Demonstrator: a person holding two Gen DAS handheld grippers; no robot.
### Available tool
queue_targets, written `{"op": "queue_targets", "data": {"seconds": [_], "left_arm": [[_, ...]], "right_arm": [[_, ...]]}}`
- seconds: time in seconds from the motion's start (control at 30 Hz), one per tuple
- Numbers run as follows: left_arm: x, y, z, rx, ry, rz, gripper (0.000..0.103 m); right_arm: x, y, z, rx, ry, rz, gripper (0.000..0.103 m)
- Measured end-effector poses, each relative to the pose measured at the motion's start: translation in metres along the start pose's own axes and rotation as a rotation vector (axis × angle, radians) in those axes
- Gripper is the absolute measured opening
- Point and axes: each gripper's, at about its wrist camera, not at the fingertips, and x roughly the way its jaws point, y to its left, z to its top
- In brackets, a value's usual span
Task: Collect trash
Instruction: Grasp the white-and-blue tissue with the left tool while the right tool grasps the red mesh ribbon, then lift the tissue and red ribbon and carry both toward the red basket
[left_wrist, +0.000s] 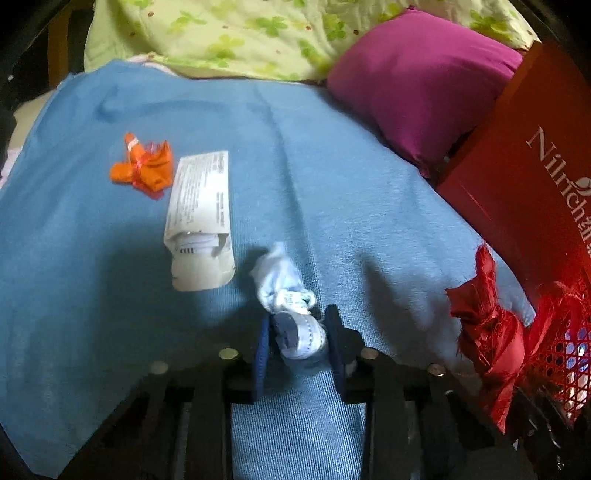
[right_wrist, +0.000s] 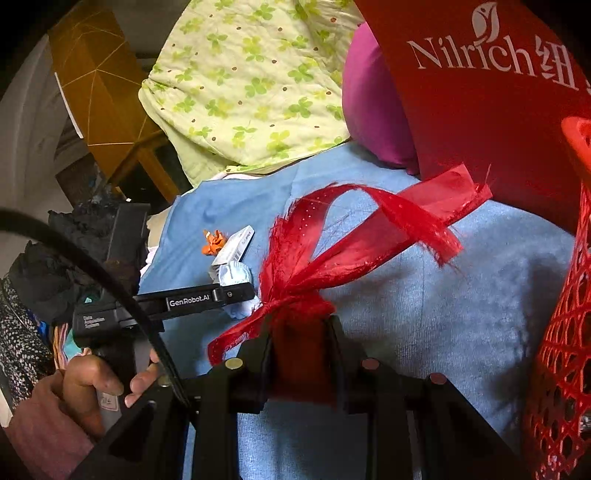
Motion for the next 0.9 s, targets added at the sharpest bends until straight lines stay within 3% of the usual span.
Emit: {"op": "queue_targets", "data": {"seconds": [0.2,0.5,0.67,0.9], "left_arm": [[-0.043,0.009,-0.012,0.015,-0.06,0.001,0.024],[-0.137,0.01,-0.048,0.104,-0.171,0.112,0.024],[-0.181,-0.002,-0.062,0.127,-0.229,0.173,0.024],[-0.241,-0.03,-0.071,0.174,-0.376,0.223,0.024]], "right_arm": [[-0.009,0.012,-0.004,-0.052,-0.038,-0.008,0.028],[-0.045,0.052,-0.014,-0.088,-0.06,0.027,0.029],[-0.088,0.086,-0.011,-0.163,-0.117,0.051,0.029],[-0.16,0.106,-0.005,-0.206,-0.24,0.041,0.028]]}}
